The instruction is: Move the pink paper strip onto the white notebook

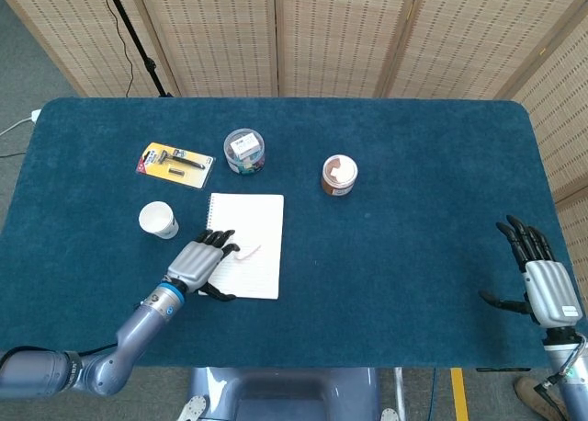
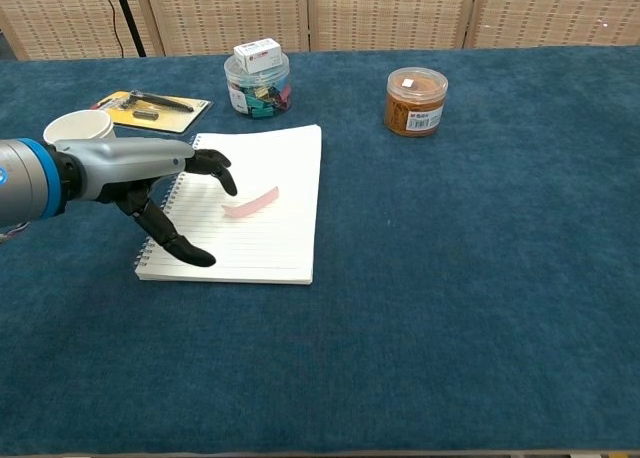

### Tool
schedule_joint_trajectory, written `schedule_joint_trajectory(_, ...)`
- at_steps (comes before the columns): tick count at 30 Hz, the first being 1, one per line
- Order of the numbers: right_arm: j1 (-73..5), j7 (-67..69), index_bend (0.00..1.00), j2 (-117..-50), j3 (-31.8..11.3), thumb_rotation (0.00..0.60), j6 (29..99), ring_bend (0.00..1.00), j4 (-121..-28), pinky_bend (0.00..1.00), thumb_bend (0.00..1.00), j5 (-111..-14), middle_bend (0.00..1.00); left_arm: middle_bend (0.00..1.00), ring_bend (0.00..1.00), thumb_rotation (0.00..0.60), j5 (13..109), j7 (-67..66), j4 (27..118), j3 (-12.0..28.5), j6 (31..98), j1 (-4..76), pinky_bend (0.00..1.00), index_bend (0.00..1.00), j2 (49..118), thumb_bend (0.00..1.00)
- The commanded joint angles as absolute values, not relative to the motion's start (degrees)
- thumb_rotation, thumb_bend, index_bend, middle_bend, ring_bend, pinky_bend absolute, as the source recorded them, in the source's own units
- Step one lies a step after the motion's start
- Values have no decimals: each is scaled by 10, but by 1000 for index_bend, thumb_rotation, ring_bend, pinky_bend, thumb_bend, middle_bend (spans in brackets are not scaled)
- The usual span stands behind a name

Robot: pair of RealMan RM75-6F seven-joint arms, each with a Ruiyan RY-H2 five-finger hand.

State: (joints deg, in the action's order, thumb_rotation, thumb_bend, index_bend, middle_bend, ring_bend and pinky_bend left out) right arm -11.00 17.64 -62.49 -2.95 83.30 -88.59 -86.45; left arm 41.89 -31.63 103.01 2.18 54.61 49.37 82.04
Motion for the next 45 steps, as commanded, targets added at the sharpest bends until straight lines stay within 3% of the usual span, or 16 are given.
schedule_joint_trajectory(1,-108,178,26,-623,-31,600,835,0,-888,0,0,-866,0,0,0,359,410,-338,1026,16,561,499,0,208,835,0)
schedule_joint_trajectory(45,-101,192,26,-618,-41,600,827,0,-891,0,0,-875,0,0,0,359,407,-405,1070,-17,602,504,0,235,844,0)
